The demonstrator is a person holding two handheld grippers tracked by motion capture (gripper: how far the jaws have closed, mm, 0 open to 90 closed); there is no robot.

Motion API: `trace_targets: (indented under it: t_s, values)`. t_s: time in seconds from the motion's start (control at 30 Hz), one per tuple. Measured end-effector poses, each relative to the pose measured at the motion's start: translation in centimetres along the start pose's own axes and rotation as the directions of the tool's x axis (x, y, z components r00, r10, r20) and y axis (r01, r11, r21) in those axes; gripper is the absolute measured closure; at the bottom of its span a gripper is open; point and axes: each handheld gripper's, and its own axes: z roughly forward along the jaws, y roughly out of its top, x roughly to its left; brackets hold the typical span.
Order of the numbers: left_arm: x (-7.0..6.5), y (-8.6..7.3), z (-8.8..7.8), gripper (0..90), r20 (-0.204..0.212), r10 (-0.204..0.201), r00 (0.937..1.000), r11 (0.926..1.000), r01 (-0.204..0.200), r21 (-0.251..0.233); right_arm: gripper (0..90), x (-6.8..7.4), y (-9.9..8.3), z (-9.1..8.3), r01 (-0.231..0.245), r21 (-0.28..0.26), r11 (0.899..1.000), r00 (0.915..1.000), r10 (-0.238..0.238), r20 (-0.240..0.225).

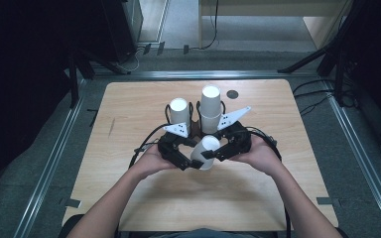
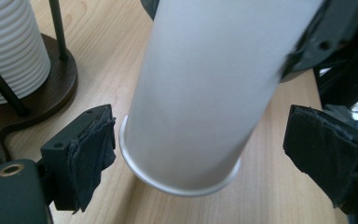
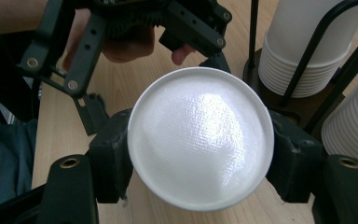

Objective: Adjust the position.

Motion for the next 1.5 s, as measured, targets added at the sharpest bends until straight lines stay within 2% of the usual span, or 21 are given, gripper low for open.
trace_targets:
  t_s: [0.23,0.37,0.4,0.43,0.53,0.7,0.8,1.0,1.03,1.1,1.17,1.23,1.5]
  values:
    - [-0.3,0.0,-0.1,7.8,-0.011,0.019,0.9998,0.9997,-0.019,-0.015,33.4,0.4,0.7,0.1,-0.010,-0.025,1.000,0.9998,0.010,-0.019]
    - [-0.4,-0.1,-0.1,7.9,-0.013,0.014,0.9998,0.9997,-0.015,-0.021,33.4,0.6,1.1,0.3,-0.012,-0.038,0.999,0.9994,0.011,-0.033]
    - [-0.4,-0.1,0.1,8.2,-0.023,0.027,0.9994,0.9995,-0.028,-0.016,33.4,0.7,1.2,0.3,-0.013,-0.040,0.999,0.9993,0.012,-0.035]
    - [-0.5,-0.2,0.1,9.4,-0.028,0.031,0.9991,0.9994,-0.031,-0.016,33.4,0.7,1.2,0.3,-0.017,-0.043,0.999,0.9992,0.015,-0.037]
    - [-0.6,-0.2,0.2,22.0,-0.024,0.053,0.9983,0.9979,-0.054,-0.037,33.8,0.6,1.3,0.3,-0.021,-0.048,0.999,0.9990,0.019,-0.040]
    - [-0.7,-0.1,0.3,27.5,-0.031,0.080,0.9963,0.9965,-0.081,-0.020,34.3,0.4,1.1,0.3,-0.029,-0.041,0.999,0.9986,0.027,-0.045]
    - [-0.8,0.1,0.2,30.3,-0.032,0.083,0.9961,0.9966,-0.083,0.003,34.2,0.3,1.0,0.3,-0.033,-0.039,0.999,0.9984,0.031,-0.046]
    - [-1.0,0.4,0.1,31.5,-0.017,0.080,0.9967,0.9968,-0.080,0.011,33.1,0.4,0.9,0.0,-0.010,-0.047,0.999,0.9985,0.007,-0.054]
    - [-0.9,0.4,0.0,31.5,-0.017,0.079,0.9967,0.9967,-0.079,0.018,28.7,0.5,0.8,-0.2,0.013,-0.061,0.998,0.9994,-0.015,-0.031]
    - [-0.8,0.4,-0.1,31.4,-0.017,0.073,0.9972,0.9972,-0.072,0.021,22.3,0.4,0.8,-0.3,0.006,-0.067,0.998,0.9998,-0.008,-0.020]
    - [-0.7,0.4,-0.3,31.4,-0.025,0.073,0.9970,0.9970,-0.072,0.028,22.1,0.4,0.7,-0.5,0.008,-0.070,0.997,1.0000,-0.008,-0.003]
    - [-0.7,0.4,-0.4,31.3,-0.025,0.066,0.9975,0.9974,-0.065,0.029,22.1,0.4,0.6,-0.6,0.008,-0.071,0.997,1.0000,-0.008,-0.004]
    - [-0.2,0.3,-1.4,31.2,-0.030,0.048,0.9984,0.9983,-0.047,0.035,22.7,0.4,-0.2,-0.4,0.026,-0.017,1.000,0.9997,-0.026,0.000]
